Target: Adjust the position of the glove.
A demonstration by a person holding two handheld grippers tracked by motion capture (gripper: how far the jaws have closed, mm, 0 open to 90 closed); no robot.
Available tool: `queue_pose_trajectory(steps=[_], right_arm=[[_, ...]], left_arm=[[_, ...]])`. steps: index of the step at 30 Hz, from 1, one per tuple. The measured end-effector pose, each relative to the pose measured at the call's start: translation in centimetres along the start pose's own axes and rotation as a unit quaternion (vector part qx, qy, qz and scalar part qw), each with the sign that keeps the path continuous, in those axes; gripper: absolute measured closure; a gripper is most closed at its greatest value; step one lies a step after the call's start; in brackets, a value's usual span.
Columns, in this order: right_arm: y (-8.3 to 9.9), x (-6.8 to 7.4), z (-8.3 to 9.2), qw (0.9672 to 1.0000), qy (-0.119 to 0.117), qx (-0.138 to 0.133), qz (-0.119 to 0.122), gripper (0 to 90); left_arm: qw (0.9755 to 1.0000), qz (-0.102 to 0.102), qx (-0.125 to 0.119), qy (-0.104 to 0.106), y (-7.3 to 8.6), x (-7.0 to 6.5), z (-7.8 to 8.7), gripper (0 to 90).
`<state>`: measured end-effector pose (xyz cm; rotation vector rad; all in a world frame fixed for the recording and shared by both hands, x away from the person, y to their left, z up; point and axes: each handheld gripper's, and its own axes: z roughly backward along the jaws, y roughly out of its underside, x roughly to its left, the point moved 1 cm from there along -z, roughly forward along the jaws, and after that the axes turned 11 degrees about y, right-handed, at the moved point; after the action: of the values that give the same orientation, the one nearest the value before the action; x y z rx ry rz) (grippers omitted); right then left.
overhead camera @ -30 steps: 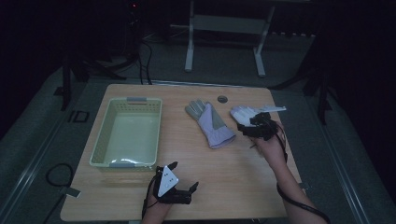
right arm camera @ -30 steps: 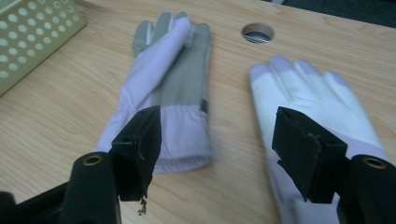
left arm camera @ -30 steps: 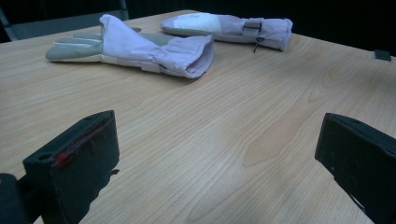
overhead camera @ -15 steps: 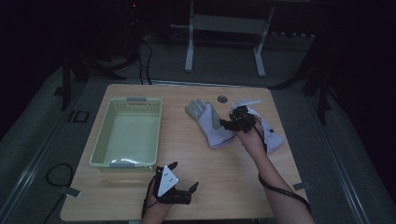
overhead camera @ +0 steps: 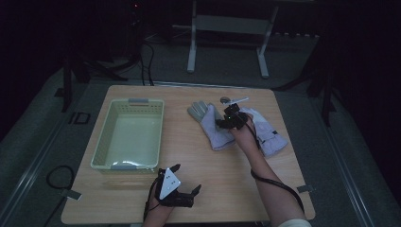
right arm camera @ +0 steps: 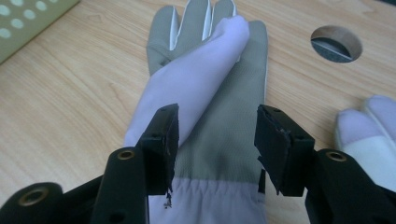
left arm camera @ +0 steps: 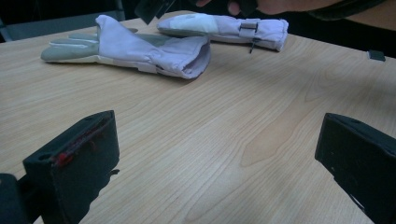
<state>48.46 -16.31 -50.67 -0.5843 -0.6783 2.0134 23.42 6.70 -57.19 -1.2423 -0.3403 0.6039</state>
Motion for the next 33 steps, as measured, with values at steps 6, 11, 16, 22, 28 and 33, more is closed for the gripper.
queue_pose_trajectory(steps=[6, 11, 16, 22, 28, 33], right_arm=[[0.3, 0.0, -2.0, 0.9998, 0.009, 0.019, 0.005, 52.0], [0.8, 0.5, -3.4, 0.9989, 0.021, 0.035, 0.024, 53.7], [1.2, 0.5, -4.1, 0.9987, 0.010, 0.044, 0.022, 59.0], [1.0, 0.5, -4.2, 0.9983, 0.001, 0.053, 0.025, 73.3], [0.9, 1.0, -4.0, 0.9981, 0.015, 0.058, 0.016, 82.0], [1.1, 1.3, -3.5, 0.9989, 0.015, 0.044, -0.010, 86.5]], left_arm=[[1.0000, 0.000, 0.000, 0.002, 0.0, 0.0, 0.0, 0.0], [1.0000, 0.001, 0.000, 0.003, 0.0, 0.0, 0.0, 0.0], [1.0000, 0.000, 0.000, 0.003, 0.0, 0.0, 0.0, 0.0], [1.0000, 0.002, 0.001, 0.004, 0.0, 0.0, 0.0, 0.0], [1.0000, 0.003, 0.002, 0.004, 0.0, 0.0, -0.1, 0.0], [1.0000, 0.004, 0.002, 0.004, 0.0, 0.1, -0.1, 0.0]])
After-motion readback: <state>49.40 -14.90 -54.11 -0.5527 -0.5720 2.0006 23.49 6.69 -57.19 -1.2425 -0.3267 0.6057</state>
